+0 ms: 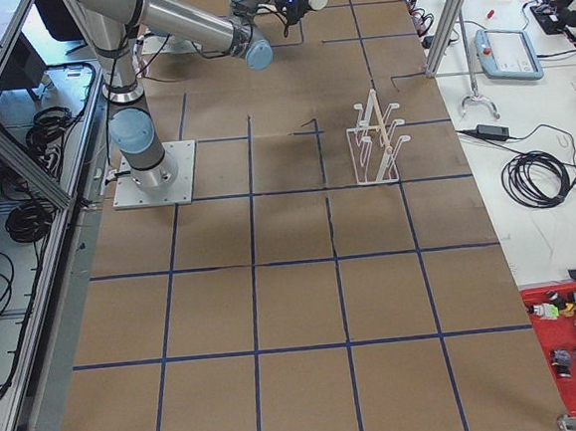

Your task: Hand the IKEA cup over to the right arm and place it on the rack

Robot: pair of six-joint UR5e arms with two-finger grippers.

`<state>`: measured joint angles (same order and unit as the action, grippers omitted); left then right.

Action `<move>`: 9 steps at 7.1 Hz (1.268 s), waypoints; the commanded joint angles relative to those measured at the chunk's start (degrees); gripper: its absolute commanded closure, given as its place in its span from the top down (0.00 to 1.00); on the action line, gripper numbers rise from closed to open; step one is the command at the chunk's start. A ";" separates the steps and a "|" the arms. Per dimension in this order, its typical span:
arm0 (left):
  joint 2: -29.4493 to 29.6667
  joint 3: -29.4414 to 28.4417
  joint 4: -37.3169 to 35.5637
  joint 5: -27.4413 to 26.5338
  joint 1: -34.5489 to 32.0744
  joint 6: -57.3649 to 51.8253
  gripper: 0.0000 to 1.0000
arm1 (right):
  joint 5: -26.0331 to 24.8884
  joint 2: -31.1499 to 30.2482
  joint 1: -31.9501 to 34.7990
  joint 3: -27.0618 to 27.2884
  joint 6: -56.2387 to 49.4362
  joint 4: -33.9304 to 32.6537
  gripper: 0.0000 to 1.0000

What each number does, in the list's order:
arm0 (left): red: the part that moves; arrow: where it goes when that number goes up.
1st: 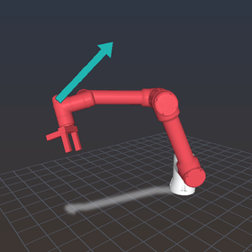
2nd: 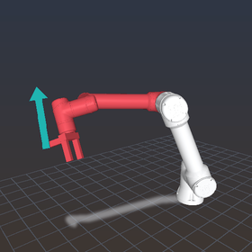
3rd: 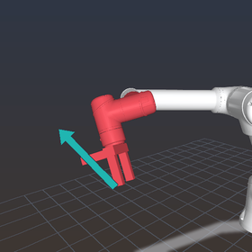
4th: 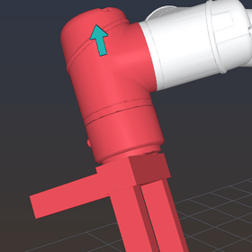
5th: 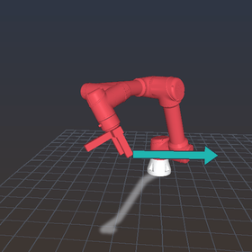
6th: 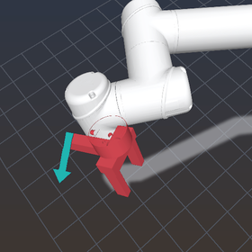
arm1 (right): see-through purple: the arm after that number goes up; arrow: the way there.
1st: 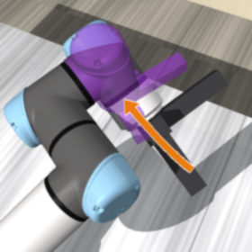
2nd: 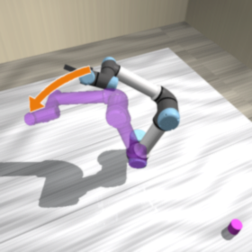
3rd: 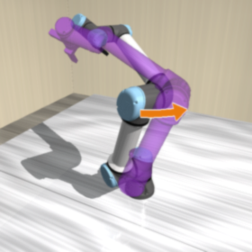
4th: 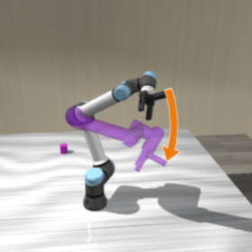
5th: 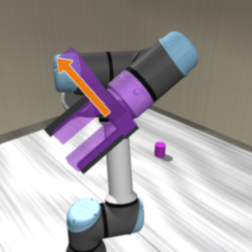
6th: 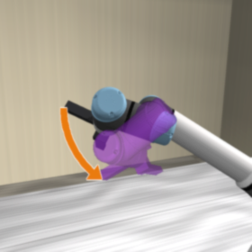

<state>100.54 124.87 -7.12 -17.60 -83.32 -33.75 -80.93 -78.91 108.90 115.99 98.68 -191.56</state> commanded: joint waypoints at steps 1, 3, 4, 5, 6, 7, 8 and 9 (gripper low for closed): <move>-0.17 -0.24 -0.08 -0.94 0.00 0.00 0.23 | -0.02 -0.02 0.00 0.03 -0.33 -0.04 0.53; -0.26 -0.42 -0.09 -1.91 0.00 1.57 0.83 | 0.16 -0.02 0.00 -0.06 -0.33 -0.04 0.47; -0.26 -0.42 -0.09 -1.91 0.00 1.67 0.99 | 0.07 -0.02 0.00 -0.06 -0.25 -0.04 0.47; -0.61 -0.33 -0.09 -1.83 0.00 1.76 0.99 | 0.07 -0.02 0.00 -0.06 -0.25 -0.04 0.47; -1.22 -0.33 -0.09 -1.83 0.17 2.19 0.99 | 0.16 0.07 0.00 -0.06 -0.25 -0.21 0.47; -1.23 -0.42 0.09 -2.00 1.48 2.28 0.99 | 0.07 0.07 0.00 -0.06 -0.33 -0.30 0.47; -1.23 -0.25 0.09 -1.92 5.41 2.29 0.99 | 0.07 0.25 0.00 -0.14 -0.51 -0.21 0.47; -1.23 -0.24 0.18 -1.83 9.02 2.37 0.99 | -0.02 0.34 -0.87 -0.58 -4.08 -0.56 0.42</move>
<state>99.35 124.58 -7.03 -19.50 -78.34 -31.47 -80.87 -78.70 108.68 115.75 97.33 -191.88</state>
